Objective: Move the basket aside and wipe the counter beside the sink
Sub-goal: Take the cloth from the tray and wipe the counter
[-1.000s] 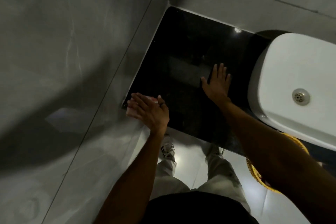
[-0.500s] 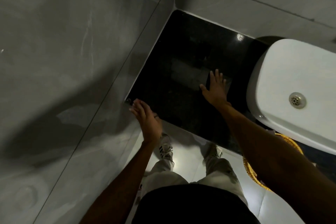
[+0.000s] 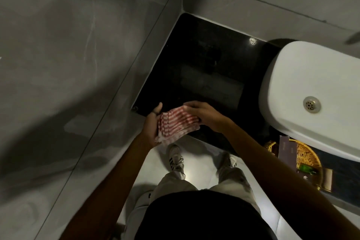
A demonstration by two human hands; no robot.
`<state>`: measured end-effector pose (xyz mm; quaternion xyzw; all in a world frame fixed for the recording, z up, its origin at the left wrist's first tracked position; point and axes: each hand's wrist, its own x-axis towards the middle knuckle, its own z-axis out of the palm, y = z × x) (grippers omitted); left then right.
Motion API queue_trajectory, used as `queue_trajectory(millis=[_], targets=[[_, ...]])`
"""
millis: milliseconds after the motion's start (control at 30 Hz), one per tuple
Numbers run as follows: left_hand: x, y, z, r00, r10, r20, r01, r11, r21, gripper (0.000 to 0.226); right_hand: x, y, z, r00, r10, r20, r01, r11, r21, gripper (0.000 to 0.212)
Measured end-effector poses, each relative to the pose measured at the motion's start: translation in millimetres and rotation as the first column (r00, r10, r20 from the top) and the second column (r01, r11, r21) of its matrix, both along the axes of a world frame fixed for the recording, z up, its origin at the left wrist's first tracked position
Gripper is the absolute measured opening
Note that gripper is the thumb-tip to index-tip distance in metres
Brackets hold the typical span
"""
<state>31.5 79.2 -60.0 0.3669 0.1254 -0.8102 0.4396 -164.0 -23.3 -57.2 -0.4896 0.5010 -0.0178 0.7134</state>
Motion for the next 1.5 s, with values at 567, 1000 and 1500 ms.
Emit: queue_trajectory(millis=[567, 1000, 1500], targets=[[-3.6, -125.9, -56.9, -0.544, 0.161, 0.823, 0.718, 0.596, 0.358, 0.059, -9.3, 96.6, -23.7, 0.549, -0.454, -0.702, 0.031, 0.850, -0.526, 0.083], [-4.0, -120.3, -84.0, -0.553, 0.312, 0.772, 0.714, 0.655, 0.247, 0.053, 75.7, -17.8, -72.0, 0.358, -0.655, -0.666, 0.177, 0.748, -0.640, 0.096], [-2.3, -120.2, -87.8, -0.523, 0.412, 0.746, 0.713, 0.691, 0.118, 0.054, 78.6, -169.5, -77.0, 0.651, -0.241, -0.720, -0.537, 0.524, -0.661, 0.081]])
